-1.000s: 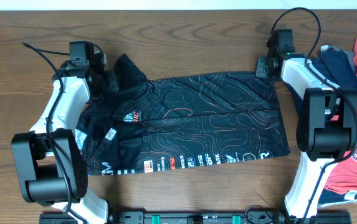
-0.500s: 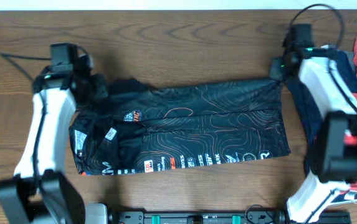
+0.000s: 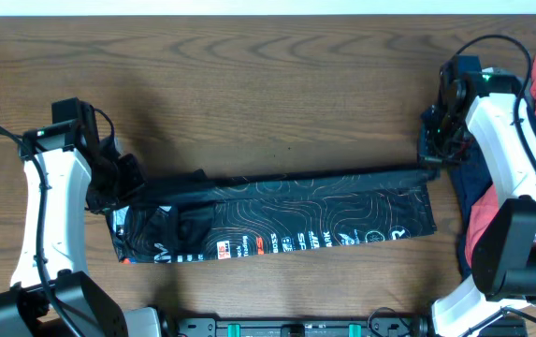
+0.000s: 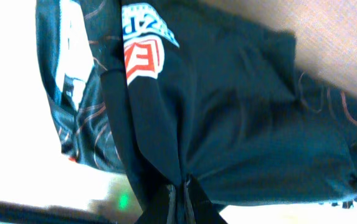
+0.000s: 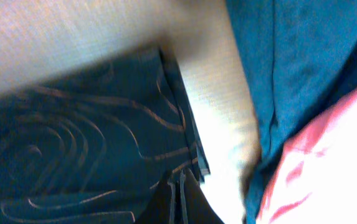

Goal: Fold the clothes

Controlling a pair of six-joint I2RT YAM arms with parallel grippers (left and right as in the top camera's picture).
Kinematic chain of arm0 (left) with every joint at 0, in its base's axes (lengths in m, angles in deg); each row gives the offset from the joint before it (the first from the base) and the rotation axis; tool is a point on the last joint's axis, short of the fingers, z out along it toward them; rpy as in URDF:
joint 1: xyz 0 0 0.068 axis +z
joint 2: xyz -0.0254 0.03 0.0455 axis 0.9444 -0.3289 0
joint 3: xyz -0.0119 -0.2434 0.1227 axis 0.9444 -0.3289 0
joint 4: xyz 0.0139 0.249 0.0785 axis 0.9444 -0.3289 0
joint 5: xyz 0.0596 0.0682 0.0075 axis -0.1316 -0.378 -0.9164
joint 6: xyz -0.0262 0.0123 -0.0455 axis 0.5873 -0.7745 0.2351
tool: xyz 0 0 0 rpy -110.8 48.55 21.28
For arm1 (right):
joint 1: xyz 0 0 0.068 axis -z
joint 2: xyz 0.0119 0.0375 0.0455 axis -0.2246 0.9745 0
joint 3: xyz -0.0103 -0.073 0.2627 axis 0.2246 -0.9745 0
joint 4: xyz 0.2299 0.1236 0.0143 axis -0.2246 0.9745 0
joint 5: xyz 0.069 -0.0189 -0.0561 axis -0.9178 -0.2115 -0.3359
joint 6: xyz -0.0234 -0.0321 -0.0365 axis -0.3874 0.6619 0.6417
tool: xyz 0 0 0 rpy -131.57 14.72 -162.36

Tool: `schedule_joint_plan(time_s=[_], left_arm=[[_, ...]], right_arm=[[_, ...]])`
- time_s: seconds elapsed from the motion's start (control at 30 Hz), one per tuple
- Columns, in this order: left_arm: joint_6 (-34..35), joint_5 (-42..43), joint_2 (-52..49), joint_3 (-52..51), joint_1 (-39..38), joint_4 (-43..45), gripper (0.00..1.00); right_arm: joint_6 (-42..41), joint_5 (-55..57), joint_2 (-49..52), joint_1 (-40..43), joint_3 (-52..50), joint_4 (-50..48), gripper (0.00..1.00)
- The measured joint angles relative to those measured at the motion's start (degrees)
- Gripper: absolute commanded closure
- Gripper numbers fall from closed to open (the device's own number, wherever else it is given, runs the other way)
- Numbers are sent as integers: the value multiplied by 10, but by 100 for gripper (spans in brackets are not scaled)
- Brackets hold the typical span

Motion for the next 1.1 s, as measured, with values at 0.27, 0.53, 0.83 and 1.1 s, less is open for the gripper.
schedule_joint_plan(time_s=[0.27,0.53,0.83,1.1], left_arm=[[0,0,0,-4,1,-57,94],[0,-2,0,-4,1,-113,51],[0,0,0,-4,2,-120,45],[0,47,0,-4,-12,12,46]], right_arm=[[0,6,0,0,-48,20,98],[-2,10,0,0,-66,59,67],[-2,12,0,0,-67,63,61],[-2,12,0,0,-67,61,57]])
